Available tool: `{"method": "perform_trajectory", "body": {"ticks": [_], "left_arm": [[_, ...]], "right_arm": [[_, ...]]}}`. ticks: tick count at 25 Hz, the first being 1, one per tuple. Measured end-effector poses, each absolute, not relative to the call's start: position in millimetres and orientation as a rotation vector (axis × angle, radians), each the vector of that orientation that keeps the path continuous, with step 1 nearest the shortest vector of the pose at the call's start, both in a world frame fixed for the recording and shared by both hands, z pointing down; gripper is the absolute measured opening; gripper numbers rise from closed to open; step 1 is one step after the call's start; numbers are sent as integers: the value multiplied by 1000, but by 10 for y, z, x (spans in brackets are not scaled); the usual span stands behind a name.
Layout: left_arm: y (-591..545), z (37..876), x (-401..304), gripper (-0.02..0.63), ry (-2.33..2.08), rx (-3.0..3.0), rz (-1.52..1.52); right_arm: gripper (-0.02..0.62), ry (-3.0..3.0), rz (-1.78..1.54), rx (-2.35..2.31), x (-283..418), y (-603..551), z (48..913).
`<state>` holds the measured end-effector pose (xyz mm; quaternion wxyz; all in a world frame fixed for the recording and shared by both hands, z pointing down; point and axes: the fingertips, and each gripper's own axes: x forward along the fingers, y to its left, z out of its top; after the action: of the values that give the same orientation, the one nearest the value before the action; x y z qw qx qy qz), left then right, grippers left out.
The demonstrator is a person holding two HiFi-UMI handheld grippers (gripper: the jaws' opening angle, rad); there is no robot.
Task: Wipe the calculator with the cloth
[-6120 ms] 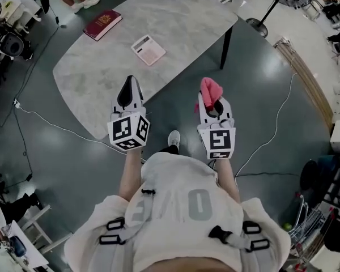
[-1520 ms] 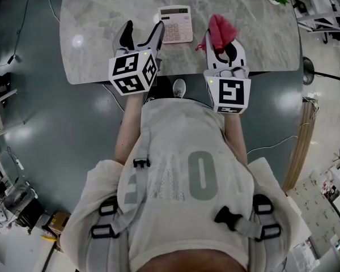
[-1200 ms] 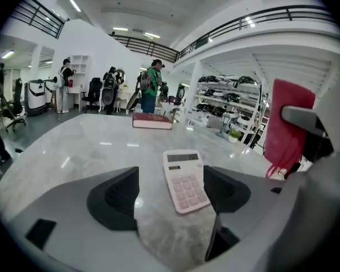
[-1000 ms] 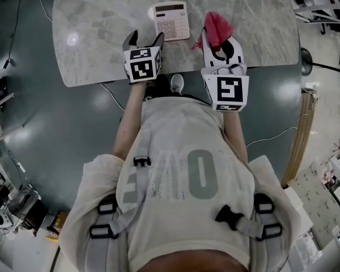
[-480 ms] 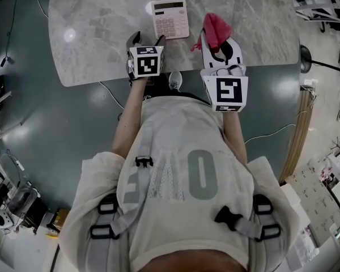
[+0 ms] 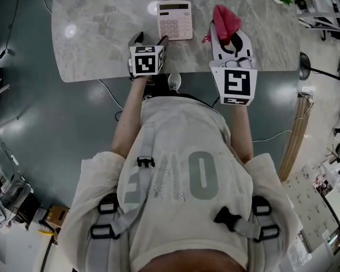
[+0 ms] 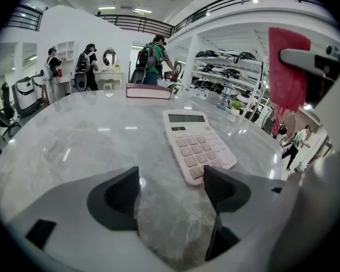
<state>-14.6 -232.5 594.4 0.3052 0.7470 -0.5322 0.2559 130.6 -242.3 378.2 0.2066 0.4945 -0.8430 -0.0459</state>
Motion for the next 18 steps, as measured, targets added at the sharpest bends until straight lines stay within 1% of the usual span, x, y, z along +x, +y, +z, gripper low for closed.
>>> {"method": "perform_trajectory", "body": {"ticks": [4,9,13,18], "left_arm": [[-2344,5942,-170,347,-1413,1982,667],[-2336,5943,-178,347,-1413,1981,665],[-2326,5953,-175,347,-1412,1980,665],[-2326,5963,-174,347,-1413,1983,662]], "right_arm": [[58,-2321,-262,1336,1274,-2711,3575],[58,-2161,-559,1124,1083,-3002,3553],[57,-1961,-749,877,887,-3177,3878],[57,-1815,-798,621,695,-3297,4492]]}}
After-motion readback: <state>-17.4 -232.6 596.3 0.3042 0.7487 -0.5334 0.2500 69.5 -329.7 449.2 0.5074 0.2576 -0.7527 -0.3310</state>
